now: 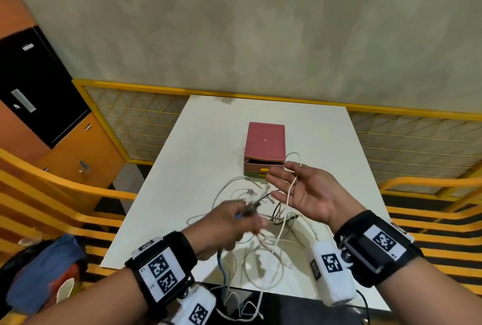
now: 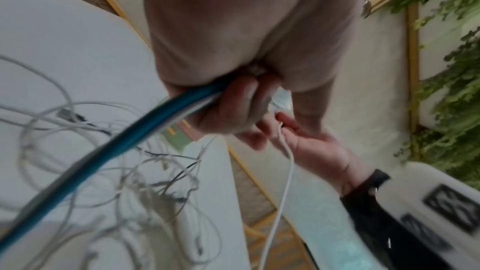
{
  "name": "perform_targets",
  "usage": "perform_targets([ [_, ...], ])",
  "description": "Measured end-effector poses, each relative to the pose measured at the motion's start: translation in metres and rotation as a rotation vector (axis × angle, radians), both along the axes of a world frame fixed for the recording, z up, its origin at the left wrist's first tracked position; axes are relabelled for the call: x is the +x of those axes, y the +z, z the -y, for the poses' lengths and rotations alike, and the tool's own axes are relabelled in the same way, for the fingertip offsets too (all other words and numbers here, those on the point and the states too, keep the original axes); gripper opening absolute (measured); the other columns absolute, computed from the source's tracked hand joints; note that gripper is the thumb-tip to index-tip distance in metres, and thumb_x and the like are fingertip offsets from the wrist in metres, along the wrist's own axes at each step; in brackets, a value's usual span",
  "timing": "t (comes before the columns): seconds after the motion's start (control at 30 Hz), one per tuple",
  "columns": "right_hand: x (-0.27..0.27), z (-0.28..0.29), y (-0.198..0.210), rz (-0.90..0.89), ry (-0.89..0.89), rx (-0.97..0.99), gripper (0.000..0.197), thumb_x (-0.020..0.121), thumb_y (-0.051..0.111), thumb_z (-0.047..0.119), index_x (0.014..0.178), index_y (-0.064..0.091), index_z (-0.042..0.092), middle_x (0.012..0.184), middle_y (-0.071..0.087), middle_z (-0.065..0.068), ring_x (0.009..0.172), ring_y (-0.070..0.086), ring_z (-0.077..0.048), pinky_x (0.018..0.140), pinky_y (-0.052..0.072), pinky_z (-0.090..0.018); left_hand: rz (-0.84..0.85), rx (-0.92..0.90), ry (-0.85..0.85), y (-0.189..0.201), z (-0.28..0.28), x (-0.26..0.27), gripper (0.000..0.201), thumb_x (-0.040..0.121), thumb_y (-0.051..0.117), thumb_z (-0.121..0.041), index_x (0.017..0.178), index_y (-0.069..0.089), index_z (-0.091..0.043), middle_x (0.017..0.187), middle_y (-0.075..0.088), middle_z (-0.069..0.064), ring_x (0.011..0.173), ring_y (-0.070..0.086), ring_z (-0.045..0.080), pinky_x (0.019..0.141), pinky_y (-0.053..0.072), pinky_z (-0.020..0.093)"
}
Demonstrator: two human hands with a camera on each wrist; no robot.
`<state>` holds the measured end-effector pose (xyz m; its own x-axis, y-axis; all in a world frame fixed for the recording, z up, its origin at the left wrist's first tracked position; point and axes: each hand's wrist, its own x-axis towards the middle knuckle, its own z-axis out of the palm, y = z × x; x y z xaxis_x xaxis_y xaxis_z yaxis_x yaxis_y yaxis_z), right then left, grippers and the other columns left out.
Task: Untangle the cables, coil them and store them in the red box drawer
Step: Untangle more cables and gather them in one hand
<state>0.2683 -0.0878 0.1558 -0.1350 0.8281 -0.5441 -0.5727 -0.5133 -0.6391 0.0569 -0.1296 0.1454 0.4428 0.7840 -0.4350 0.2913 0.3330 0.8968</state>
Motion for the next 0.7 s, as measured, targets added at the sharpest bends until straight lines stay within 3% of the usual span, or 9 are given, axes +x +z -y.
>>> perform_targets([
  [0.1, -0.021, 0.009, 0.001, -0.06, 0.028, 0.031, 0.019, 0.1, 0.042, 0.017, 0.097, 0.059, 0.01, 0.096, 0.07, -0.02, 0.077, 0.073, -0.031, 0.071, 0.059, -0.049, 0.144, 0.096, 0.212, 0.013, -0.015, 0.02, 0.013, 0.086, 0.072, -0.021, 0.075, 0.065, -0.024, 0.06, 0.051, 0.0, 0.041, 0.029, 0.007, 0.04, 0.021, 0.019],
  [0.17, -0.032, 0.014, 0.004, -0.071, 0.042, 0.053, 0.022, 0.101, 0.041, 0.016, 0.094, 0.061, 0.009, 0.073, 0.065, -0.015, 0.058, 0.067, -0.026, 0.06, 0.058, -0.041, 0.167, 0.131, 0.254, 0.016, -0.018, 0.035, 0.015, 0.088, 0.07, -0.009, 0.078, 0.063, -0.019, 0.048, 0.052, -0.014, 0.036, 0.035, 0.002, 0.036, 0.023, 0.015],
  [0.23, -0.036, 0.017, 0.008, -0.058, 0.022, 0.056, 0.023, 0.101, 0.039, 0.014, 0.093, 0.06, 0.01, 0.061, 0.055, -0.012, 0.046, 0.06, -0.022, 0.049, 0.056, -0.034, 0.185, 0.144, 0.28, 0.015, -0.017, 0.044, 0.015, 0.086, 0.07, -0.002, 0.082, 0.058, -0.011, 0.045, 0.052, -0.015, 0.034, 0.04, -0.002, 0.034, 0.028, 0.011],
  [0.3, -0.035, 0.019, 0.012, -0.054, 0.033, 0.058, 0.022, 0.1, 0.041, 0.014, 0.093, 0.061, 0.01, 0.066, 0.053, -0.012, 0.05, 0.059, -0.021, 0.052, 0.054, -0.033, 0.207, 0.156, 0.305, 0.013, -0.014, 0.049, 0.017, 0.086, 0.069, 0.002, 0.08, 0.057, -0.009, 0.047, 0.053, -0.014, 0.036, 0.045, -0.004, 0.036, 0.033, 0.008],
  [0.4, -0.028, 0.019, 0.014, -0.062, 0.039, 0.05, 0.02, 0.1, 0.043, 0.014, 0.095, 0.061, 0.009, 0.072, 0.065, -0.012, 0.059, 0.065, -0.024, 0.055, 0.056, -0.033, 0.218, 0.14, 0.263, 0.011, -0.009, 0.05, 0.019, 0.085, 0.067, 0.008, 0.075, 0.058, -0.006, 0.05, 0.056, -0.012, 0.036, 0.047, -0.004, 0.037, 0.034, 0.007],
  [0.5, -0.014, 0.011, 0.018, -0.028, 0.0, 0.036, 0.022, 0.102, 0.04, 0.021, 0.096, 0.059, 0.013, 0.097, 0.074, -0.013, 0.077, 0.073, -0.026, 0.068, 0.055, -0.04, 0.137, 0.117, 0.137, 0.007, 0.0, 0.044, 0.01, 0.081, 0.073, 0.003, 0.08, 0.065, -0.002, 0.066, 0.059, 0.003, 0.037, 0.039, 0.0, 0.037, 0.029, 0.013],
  [0.63, 0.012, 0.0, 0.028, 0.031, -0.05, 0.051, 0.018, 0.102, 0.041, 0.023, 0.092, 0.056, 0.021, 0.113, 0.073, -0.012, 0.093, 0.073, -0.025, 0.074, 0.051, -0.041, -0.052, 0.077, -0.092, -0.009, 0.005, 0.021, 0.016, 0.075, 0.078, -0.008, 0.07, 0.069, -0.02, 0.067, 0.067, -0.007, 0.049, 0.041, 0.012, 0.043, 0.025, 0.022],
  [0.7, 0.024, -0.004, 0.034, 0.038, -0.1, 0.064, 0.017, 0.102, 0.04, 0.022, 0.094, 0.054, 0.021, 0.104, 0.076, -0.01, 0.088, 0.075, -0.025, 0.078, 0.051, -0.043, -0.127, 0.035, -0.218, -0.015, 0.009, 0.009, 0.014, 0.072, 0.081, -0.014, 0.071, 0.07, -0.021, 0.075, 0.069, 0.001, 0.056, 0.041, 0.017, 0.044, 0.026, 0.024],
])
